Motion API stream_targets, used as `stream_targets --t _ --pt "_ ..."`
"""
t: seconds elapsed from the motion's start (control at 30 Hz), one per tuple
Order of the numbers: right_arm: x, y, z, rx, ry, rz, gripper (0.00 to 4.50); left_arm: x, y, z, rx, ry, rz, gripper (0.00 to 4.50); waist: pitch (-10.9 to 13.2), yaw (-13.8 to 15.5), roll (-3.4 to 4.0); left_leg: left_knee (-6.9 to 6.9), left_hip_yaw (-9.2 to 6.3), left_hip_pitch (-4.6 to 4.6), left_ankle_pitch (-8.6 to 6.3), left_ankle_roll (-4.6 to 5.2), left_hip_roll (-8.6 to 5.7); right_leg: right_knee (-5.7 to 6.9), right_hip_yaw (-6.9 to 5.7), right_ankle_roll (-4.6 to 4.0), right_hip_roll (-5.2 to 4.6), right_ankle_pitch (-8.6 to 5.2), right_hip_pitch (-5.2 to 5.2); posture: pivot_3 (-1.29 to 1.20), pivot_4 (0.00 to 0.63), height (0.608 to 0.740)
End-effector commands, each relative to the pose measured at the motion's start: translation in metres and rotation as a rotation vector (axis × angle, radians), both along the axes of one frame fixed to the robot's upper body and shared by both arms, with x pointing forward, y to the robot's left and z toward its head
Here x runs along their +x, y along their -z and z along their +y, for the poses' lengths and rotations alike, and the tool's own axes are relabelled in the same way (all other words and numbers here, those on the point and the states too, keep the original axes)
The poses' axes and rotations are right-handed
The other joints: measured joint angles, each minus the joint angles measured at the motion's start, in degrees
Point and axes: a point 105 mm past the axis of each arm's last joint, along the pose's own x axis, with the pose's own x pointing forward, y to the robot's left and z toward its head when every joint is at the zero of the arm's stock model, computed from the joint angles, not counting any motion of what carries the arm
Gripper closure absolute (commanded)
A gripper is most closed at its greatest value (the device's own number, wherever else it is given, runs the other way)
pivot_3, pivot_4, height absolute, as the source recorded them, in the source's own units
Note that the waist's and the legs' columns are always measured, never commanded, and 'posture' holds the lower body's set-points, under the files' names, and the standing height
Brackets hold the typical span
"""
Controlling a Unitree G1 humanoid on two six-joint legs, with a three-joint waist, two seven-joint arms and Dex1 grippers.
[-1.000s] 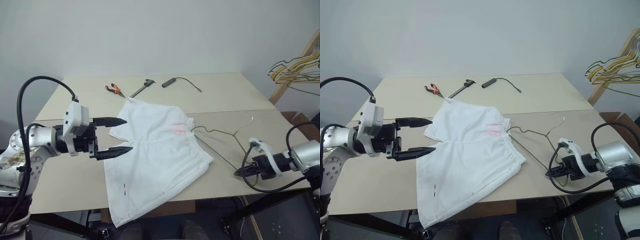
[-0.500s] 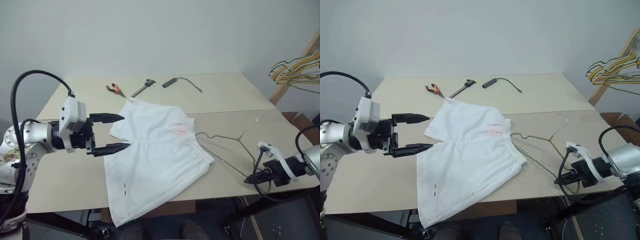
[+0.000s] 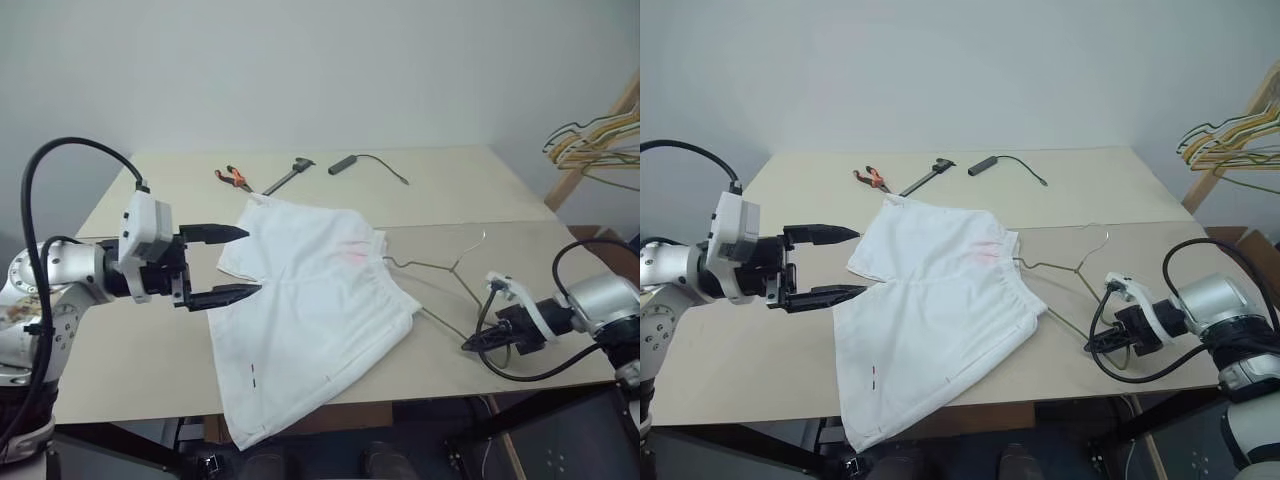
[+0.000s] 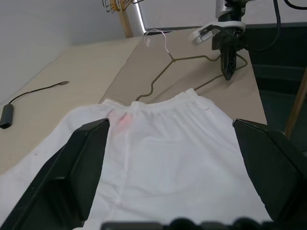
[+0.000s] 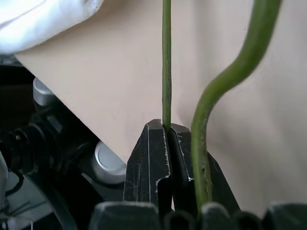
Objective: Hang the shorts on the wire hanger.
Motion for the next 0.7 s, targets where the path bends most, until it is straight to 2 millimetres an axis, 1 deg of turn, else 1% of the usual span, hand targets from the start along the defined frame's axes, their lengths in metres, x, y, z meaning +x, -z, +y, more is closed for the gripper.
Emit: stream_targets --t 0.03,0.1,0.2,0.27,0.3,0.33,0.43,0.53,0.6,0.7 --pt "-0.006 -0.014 -0.002 0.027 -0.071 -0.008 4.50 -0.005 -0.013 0.002 0.013 -0.005 -0.069 0.02 0.01 0.18 0.01 0.00 0.00 -0.01 0.00 0.00 0.00 0.00 -0.01 0.00 -0.01 0.00 0.00 0.13 0.000 0.740" --pt "-0.011 -0.023 -0.004 0.034 -0.089 -0.016 4.50 -0.007 -0.011 0.003 0.016 -0.009 -0.070 0.02 0.02 0.61 0.02 0.00 -0.01 -0.01 0.00 0.00 0.00 0.00 -0.03 0.00 -0.03 0.00 0.00 0.13 0.000 0.740" --pt "-0.031 -0.037 0.002 0.064 -0.160 0.005 4.50 -0.009 -0.010 0.002 0.015 -0.011 -0.068 0.02 0.04 1.40 0.06 -0.01 -0.03 0.01 0.00 0.00 0.03 0.00 -0.06 -0.01 -0.04 0.00 -0.01 0.14 0.000 0.740" --pt "-0.043 -0.038 0.004 0.074 -0.183 0.040 4.50 -0.010 -0.009 0.002 0.012 -0.011 -0.065 0.02 0.03 1.62 0.05 -0.04 -0.06 -0.02 -0.01 -0.02 0.07 -0.01 -0.10 -0.04 -0.04 -0.02 -0.04 0.13 0.000 0.740" --pt "-0.044 -0.035 0.003 0.067 -0.178 0.050 4.50 -0.010 -0.008 0.001 0.010 -0.011 -0.064 0.02 0.02 1.66 0.01 -0.04 -0.08 0.00 -0.02 -0.04 0.08 -0.01 -0.14 -0.05 -0.03 -0.03 -0.02 0.12 0.000 0.740" --pt "-0.040 -0.030 -0.001 0.045 -0.153 0.048 4.50 -0.009 -0.008 0.000 0.010 -0.010 -0.063 0.02 0.02 1.60 0.01 -0.03 -0.08 0.02 -0.02 -0.04 0.10 -0.02 -0.16 -0.07 -0.02 -0.04 0.01 0.12 0.000 0.740" --pt "-0.014 -0.017 -0.006 -0.005 -0.039 0.013 4.50 -0.008 -0.006 -0.001 0.012 -0.003 -0.061 0.02 -0.04 1.26 -0.10 -0.02 0.01 0.16 -0.02 -0.05 0.09 -0.06 -0.14 -0.08 -0.02 -0.03 0.14 0.12 0.000 0.740" --pt "0.007 -0.012 -0.006 -0.004 0.037 -0.013 4.50 -0.008 -0.007 -0.002 0.014 0.011 -0.060 0.02 -0.03 1.18 -0.07 0.01 0.09 0.18 0.00 -0.06 0.05 -0.01 -0.05 -0.11 -0.01 0.02 0.09 0.12 0.000 0.740" --pt "0.017 -0.008 -0.004 -0.006 0.057 -0.018 4.50 -0.007 -0.007 -0.003 0.017 0.014 -0.061 0.02 -0.03 1.35 -0.06 0.00 0.08 0.16 0.00 -0.06 0.03 0.00 -0.06 -0.12 0.02 0.02 0.06 0.12 0.000 0.740" --pt "0.024 -0.007 0.006 0.030 0.050 -0.019 4.50 -0.008 -0.008 -0.002 0.020 0.015 -0.062 0.02 -0.03 1.69 -0.06 -0.02 0.02 0.04 0.00 -0.07 0.02 -0.02 -0.11 -0.12 0.05 0.01 0.02 0.13 0.000 0.740"
